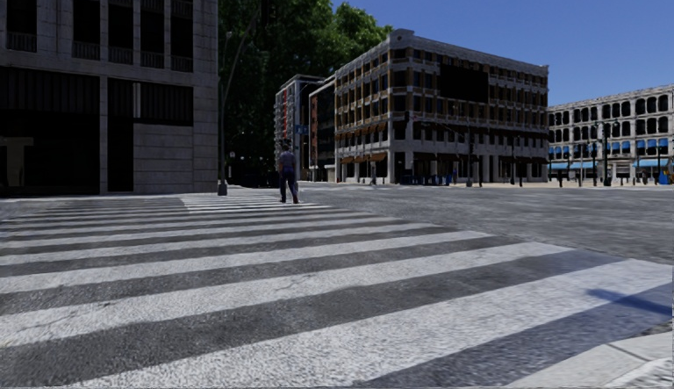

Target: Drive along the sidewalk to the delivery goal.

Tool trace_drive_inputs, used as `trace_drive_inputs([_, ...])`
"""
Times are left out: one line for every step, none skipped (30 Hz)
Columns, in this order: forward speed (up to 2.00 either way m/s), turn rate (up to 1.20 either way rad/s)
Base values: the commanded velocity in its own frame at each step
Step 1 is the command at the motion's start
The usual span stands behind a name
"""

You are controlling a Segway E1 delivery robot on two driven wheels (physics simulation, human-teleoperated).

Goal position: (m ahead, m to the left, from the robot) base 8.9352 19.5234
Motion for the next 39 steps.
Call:
trace_drive_inputs([1.41,0.64])
trace_drive_inputs([1.41,0.64])
trace_drive_inputs([1.41,0.64])
trace_drive_inputs([1.41,0.64])
trace_drive_inputs([1.41,0.64])
trace_drive_inputs([1.41,0.64])
trace_drive_inputs([1.41,0.64])
trace_drive_inputs([1.41,0.64])
trace_drive_inputs([1.41,0.64])
trace_drive_inputs([1.41,0.64])
trace_drive_inputs([1.41,0.64])
trace_drive_inputs([1.41,0.64])
trace_drive_inputs([1.41,0.64])
trace_drive_inputs([1.41,0.64])
trace_drive_inputs([1.41,0.64])
trace_drive_inputs([1.42,0.64])
trace_drive_inputs([1.42,0.64])
trace_drive_inputs([1.43,0.64])
trace_drive_inputs([1.43,0.64])
trace_drive_inputs([1.43,0.64])
trace_drive_inputs([1.44,0.63])
trace_drive_inputs([1.44,0.63])
trace_drive_inputs([1.44,0.63])
trace_drive_inputs([1.44,0.63])
trace_drive_inputs([1.44,0.63])
trace_drive_inputs([1.46,0.63])
trace_drive_inputs([1.47,0.61])
trace_drive_inputs([1.47,0.61])
trace_drive_inputs([1.47,0.52])
trace_drive_inputs([1.49,0.00])
trace_drive_inputs([1.49,0.00])
trace_drive_inputs([1.49,0.00])
trace_drive_inputs([1.49,0.00])
trace_drive_inputs([1.49,0.00])
trace_drive_inputs([1.49,0.00])
trace_drive_inputs([1.49,0.00])
trace_drive_inputs([1.49,0.00])
trace_drive_inputs([1.49,0.00])
trace_drive_inputs([1.49,0.00])
